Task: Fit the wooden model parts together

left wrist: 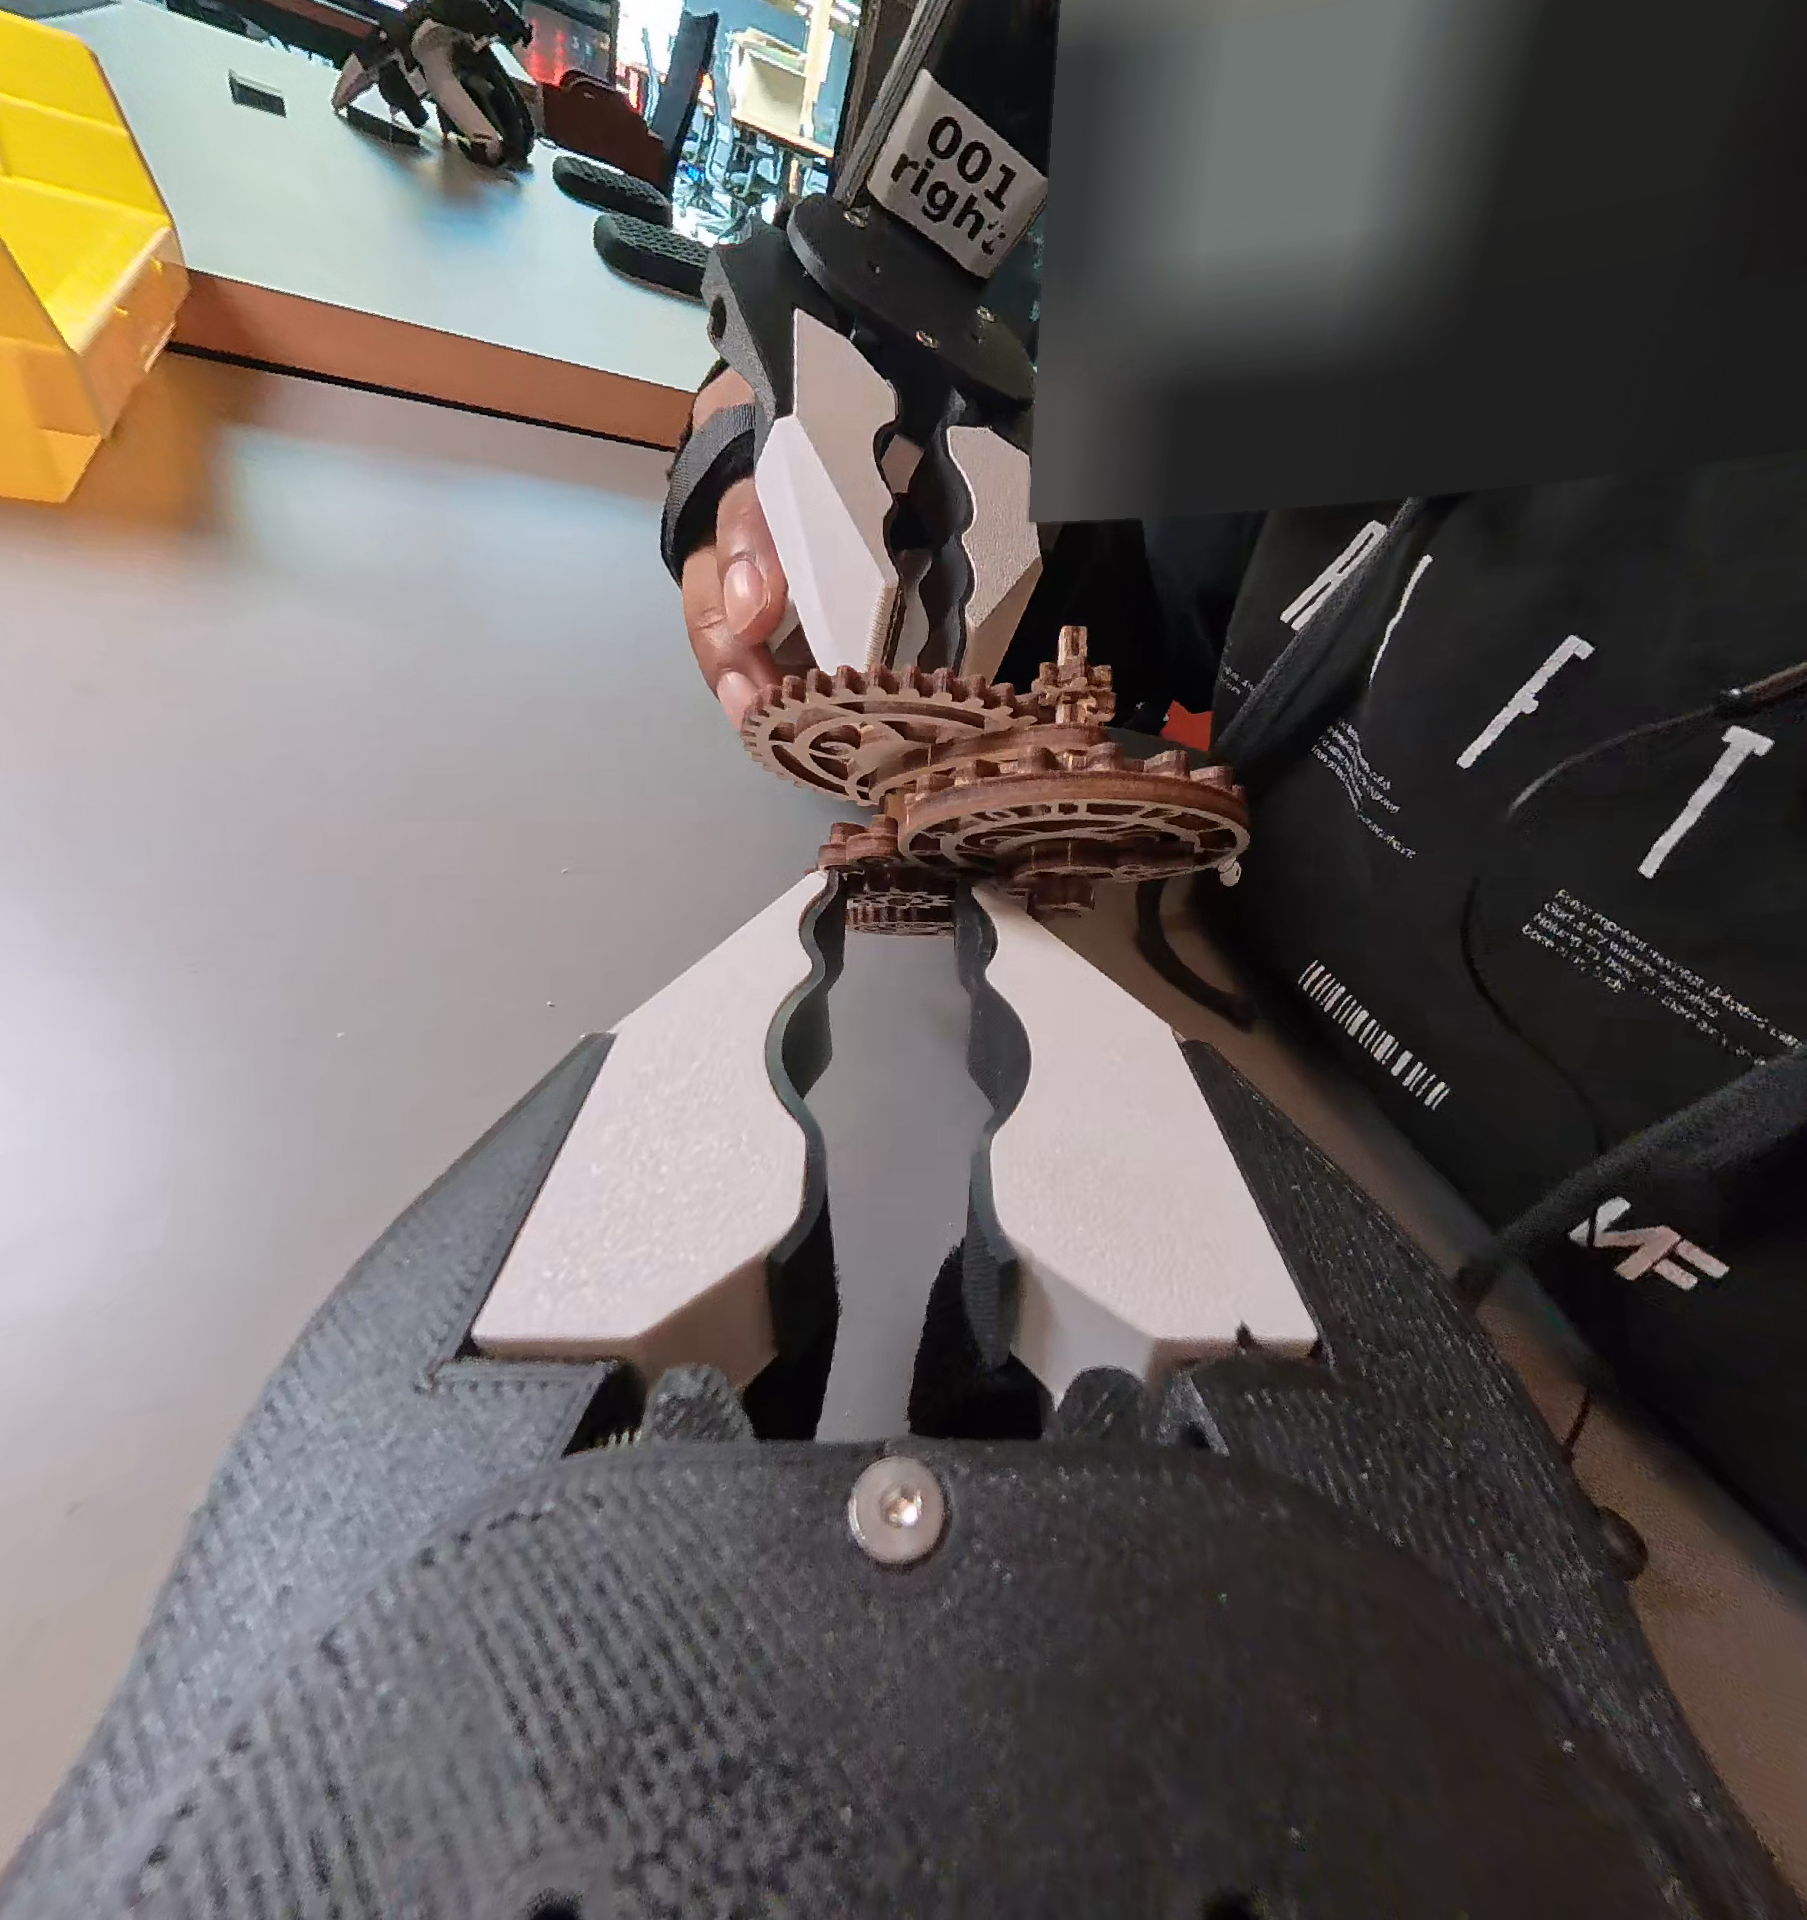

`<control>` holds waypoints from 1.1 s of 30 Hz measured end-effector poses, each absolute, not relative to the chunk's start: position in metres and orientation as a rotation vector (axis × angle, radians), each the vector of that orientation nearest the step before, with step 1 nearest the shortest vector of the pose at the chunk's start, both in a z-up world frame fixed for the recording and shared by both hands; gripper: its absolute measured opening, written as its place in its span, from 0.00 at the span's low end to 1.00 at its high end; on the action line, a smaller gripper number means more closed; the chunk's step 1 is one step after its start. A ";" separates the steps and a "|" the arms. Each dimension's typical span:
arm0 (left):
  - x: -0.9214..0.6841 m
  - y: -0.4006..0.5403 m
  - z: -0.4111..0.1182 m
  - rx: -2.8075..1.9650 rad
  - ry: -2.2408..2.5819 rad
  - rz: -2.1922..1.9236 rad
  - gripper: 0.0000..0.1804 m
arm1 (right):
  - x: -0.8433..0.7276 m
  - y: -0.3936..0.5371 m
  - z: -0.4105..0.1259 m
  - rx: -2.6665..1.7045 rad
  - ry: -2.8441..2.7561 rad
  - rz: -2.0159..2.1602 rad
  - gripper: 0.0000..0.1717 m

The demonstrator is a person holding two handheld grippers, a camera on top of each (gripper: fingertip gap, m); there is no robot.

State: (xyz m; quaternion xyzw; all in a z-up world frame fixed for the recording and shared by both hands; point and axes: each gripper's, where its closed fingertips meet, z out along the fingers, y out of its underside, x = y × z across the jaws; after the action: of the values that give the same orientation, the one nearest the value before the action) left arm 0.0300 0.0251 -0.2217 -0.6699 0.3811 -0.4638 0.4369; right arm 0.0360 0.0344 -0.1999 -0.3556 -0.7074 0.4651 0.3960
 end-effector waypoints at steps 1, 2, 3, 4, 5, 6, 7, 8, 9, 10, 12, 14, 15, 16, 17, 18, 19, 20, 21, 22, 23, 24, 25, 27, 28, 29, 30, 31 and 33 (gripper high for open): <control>0.030 0.024 -0.221 -1.657 0.955 -1.150 0.10 | 0.037 0.034 -0.200 -0.899 -1.798 1.175 0.06; 0.030 0.024 -0.220 -1.648 0.963 -1.143 0.10 | 0.037 0.033 -0.200 -0.899 -1.805 1.175 0.06; 0.030 0.023 -0.220 -1.642 0.973 -1.137 0.10 | 0.038 0.032 -0.201 -0.899 -1.814 1.175 0.06; 0.030 0.023 -0.220 -1.640 0.982 -1.127 0.10 | 0.039 0.032 -0.201 -0.904 -1.822 1.177 0.06; 0.030 0.023 -0.220 -1.639 0.989 -1.118 0.10 | 0.040 0.031 -0.202 -0.910 -1.827 1.185 0.06; 0.030 0.022 -0.220 -1.641 0.998 -1.113 0.10 | 0.040 0.030 -0.202 -0.918 -1.835 1.200 0.06; 0.030 0.021 -0.221 -1.644 1.006 -1.106 0.10 | 0.041 0.030 -0.203 -0.926 -1.841 1.212 0.06; 0.030 0.022 -0.220 -1.646 1.009 -1.099 0.10 | 0.041 0.030 -0.204 -0.930 -1.841 1.222 0.06; 0.029 0.022 -0.220 -1.649 1.008 -1.097 0.10 | 0.041 0.030 -0.204 -0.934 -1.840 1.230 0.06; 0.029 0.022 -0.219 -1.653 1.006 -1.096 0.10 | 0.041 0.031 -0.204 -0.939 -1.841 1.235 0.06; 0.028 0.022 -0.218 -1.664 1.004 -1.091 0.10 | 0.041 0.032 -0.207 -0.945 -1.847 1.234 0.06; 0.027 0.022 -0.219 -1.680 1.010 -1.077 0.10 | 0.040 0.033 -0.209 -0.954 -1.853 1.233 0.06; 0.027 0.022 -0.220 -1.688 1.016 -1.068 0.10 | 0.040 0.032 -0.210 -0.957 -1.854 1.238 0.06; 0.027 0.022 -0.221 -1.694 1.021 -1.063 0.10 | 0.039 0.032 -0.211 -0.960 -1.854 1.242 0.06; 0.026 0.022 -0.222 -1.702 1.024 -1.059 0.10 | 0.039 0.032 -0.212 -0.964 -1.855 1.244 0.06; 0.026 0.022 -0.223 -1.712 1.027 -1.055 0.10 | 0.039 0.033 -0.213 -0.968 -1.857 1.243 0.06; 0.026 0.022 -0.225 -1.721 1.030 -1.049 0.10 | 0.038 0.033 -0.214 -0.972 -1.857 1.242 0.06; 0.025 0.022 -0.225 -1.727 1.032 -1.043 0.10 | 0.038 0.034 -0.215 -0.977 -1.856 1.242 0.06; 0.025 0.022 -0.226 -1.729 1.033 -1.040 0.10 | 0.038 0.034 -0.216 -0.981 -1.857 1.245 0.07; 0.025 0.023 -0.226 -1.732 1.032 -1.039 0.10 | 0.038 0.034 -0.217 -0.984 -1.861 1.249 0.07; 0.025 0.023 -0.227 -1.737 1.033 -1.037 0.10 | 0.038 0.034 -0.217 -0.987 -1.862 1.250 0.07; 0.024 0.023 -0.228 -1.745 1.035 -1.032 0.10 | 0.037 0.035 -0.218 -0.989 -1.860 1.249 0.06; 0.024 0.023 -0.229 -1.751 1.037 -1.028 0.10 | 0.037 0.035 -0.218 -0.990 -1.859 1.250 0.06; 0.024 0.023 -0.230 -1.757 1.034 -1.033 0.10 | 0.037 0.036 -0.217 -0.991 -1.851 1.260 0.06; 0.024 0.024 -0.230 -1.763 1.033 -1.030 0.10 | 0.037 0.036 -0.217 -0.992 -1.847 1.262 0.06; 0.023 0.024 -0.231 -1.768 1.032 -1.028 0.10 | 0.037 0.037 -0.217 -0.994 -1.845 1.265 0.06; 0.023 0.024 -0.231 -1.771 1.030 -1.028 0.10 | 0.037 0.037 -0.217 -0.997 -1.847 1.267 0.06; 0.023 0.024 -0.232 -1.774 1.030 -1.030 0.10 | 0.037 0.037 -0.219 -0.999 -1.850 1.269 0.06; 0.023 0.024 -0.234 -1.788 1.036 -1.023 0.10 | 0.037 0.036 -0.220 -1.003 -1.853 1.273 0.06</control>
State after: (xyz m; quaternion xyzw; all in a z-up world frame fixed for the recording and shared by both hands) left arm 0.0226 0.0240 -0.2344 -0.7087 0.4107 -0.4056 0.4057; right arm 0.0368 0.0363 -0.2203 -0.3842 -0.7097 0.4874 0.3335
